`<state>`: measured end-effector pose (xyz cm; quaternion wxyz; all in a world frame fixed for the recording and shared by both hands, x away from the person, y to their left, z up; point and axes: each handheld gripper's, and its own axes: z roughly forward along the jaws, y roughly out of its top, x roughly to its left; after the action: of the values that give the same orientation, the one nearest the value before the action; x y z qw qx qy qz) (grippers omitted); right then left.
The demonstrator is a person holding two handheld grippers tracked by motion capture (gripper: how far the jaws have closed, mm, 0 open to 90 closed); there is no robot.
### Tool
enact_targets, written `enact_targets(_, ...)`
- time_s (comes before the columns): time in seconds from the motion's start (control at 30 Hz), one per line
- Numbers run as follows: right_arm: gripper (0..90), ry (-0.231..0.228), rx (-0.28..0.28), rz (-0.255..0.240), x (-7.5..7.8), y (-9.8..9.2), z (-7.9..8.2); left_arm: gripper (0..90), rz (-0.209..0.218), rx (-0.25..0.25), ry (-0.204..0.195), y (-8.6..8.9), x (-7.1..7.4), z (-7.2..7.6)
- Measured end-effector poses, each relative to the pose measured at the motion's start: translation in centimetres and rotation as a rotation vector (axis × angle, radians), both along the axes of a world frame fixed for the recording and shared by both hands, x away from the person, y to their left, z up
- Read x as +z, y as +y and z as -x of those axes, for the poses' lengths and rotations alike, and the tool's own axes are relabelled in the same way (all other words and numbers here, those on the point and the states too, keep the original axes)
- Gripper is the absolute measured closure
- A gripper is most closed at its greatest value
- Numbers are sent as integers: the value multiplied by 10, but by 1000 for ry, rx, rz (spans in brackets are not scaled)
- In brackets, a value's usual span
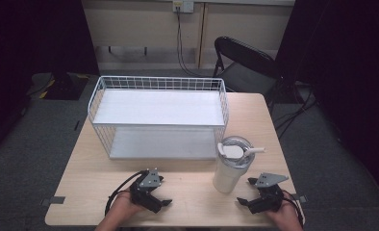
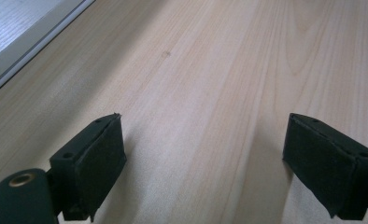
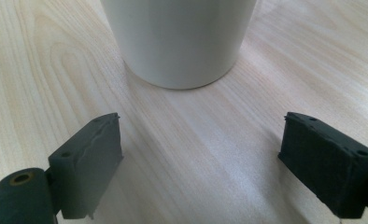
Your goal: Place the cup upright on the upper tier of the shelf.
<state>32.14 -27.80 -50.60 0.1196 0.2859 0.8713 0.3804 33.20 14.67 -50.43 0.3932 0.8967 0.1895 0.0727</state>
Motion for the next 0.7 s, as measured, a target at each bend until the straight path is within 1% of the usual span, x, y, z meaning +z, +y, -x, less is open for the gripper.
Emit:
enact_targets(0.27, 126, 8, -24, 1, 1, 2, 0, 120, 0, 1, 0, 0, 0, 0)
enact_targets(0.43, 129, 29, -30, 6, 3, 5, -1, 120, 0, 0, 0, 0, 0, 0)
enact_targets(0.5, 128, 25, -20, -1, 5, 7, -1, 120, -1, 0, -1, 0, 0, 0)
enact_targets(0.53, 128, 20, -11, -17, 9, 9, -1, 120, 1, 0, 0, 0, 0, 0)
enact_targets(0.57, 128, 20, -11, -17, 9, 9, -1, 120, 0, 0, 0, 0, 0, 0)
enact_targets(0.6, 125, 13, 1, -22, 14, 11, 0, 120, 0, 0, 0, 0, 0, 0)
enact_targets(0.63, 125, 13, 1, -22, 14, 11, 0, 120, 0, 0, 0, 0, 0, 0)
enact_targets(0.7, 125, 3, 12, -35, 18, 14, -1, 120, 0, 1, 0, 0, 0, 0)
